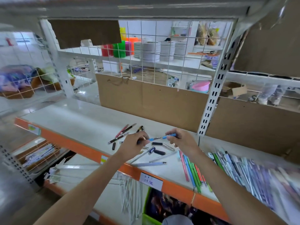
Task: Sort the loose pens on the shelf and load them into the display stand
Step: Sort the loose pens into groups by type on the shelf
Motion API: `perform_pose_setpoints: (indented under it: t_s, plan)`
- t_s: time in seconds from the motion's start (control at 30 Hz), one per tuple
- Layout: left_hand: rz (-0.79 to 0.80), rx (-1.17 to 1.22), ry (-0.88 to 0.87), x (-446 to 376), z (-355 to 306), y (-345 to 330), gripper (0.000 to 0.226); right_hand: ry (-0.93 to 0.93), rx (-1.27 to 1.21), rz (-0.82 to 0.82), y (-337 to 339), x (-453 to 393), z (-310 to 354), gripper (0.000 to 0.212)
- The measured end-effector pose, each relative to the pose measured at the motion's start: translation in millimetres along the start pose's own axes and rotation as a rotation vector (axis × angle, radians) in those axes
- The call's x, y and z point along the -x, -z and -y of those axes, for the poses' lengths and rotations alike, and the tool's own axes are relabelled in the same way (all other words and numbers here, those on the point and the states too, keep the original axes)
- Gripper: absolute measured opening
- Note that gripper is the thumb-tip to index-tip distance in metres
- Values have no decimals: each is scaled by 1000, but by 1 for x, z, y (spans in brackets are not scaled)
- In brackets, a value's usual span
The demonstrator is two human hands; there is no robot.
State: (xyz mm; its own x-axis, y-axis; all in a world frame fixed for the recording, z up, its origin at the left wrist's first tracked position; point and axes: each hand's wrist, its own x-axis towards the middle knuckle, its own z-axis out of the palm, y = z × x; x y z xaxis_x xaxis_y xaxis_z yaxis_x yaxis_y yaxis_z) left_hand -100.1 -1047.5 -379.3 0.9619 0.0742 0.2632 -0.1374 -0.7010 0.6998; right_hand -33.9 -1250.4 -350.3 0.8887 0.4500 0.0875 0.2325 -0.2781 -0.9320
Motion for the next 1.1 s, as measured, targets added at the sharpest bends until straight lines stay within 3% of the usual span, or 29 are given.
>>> perform_pose_setpoints:
  t_s: [0.2, 0.3, 0.53, 0.7, 0.87, 1.1]
  plan:
    - [35, 30, -73, 1, -25, -1, 6, 28, 16, 14, 2, 12, 9, 14]
    - [64, 21, -87, -1, -41, -3, 21, 31, -68, 59, -6, 16, 14, 10]
    - [-17, 60, -21, -4, -42, 8, 26, -63, -331, -50, -6, 16, 27, 9]
    - [-22, 52, 33, 3, -37, 15, 23, -146, -316, -31, 1, 16, 28, 21]
    - [-31, -8, -16, 6, -39, 19, 19, -46, 123, 38, 0, 14, 25, 14]
    - [-43, -29, -10, 10, -35, 23, 18, 107, 357, 9, 2, 10, 19, 11]
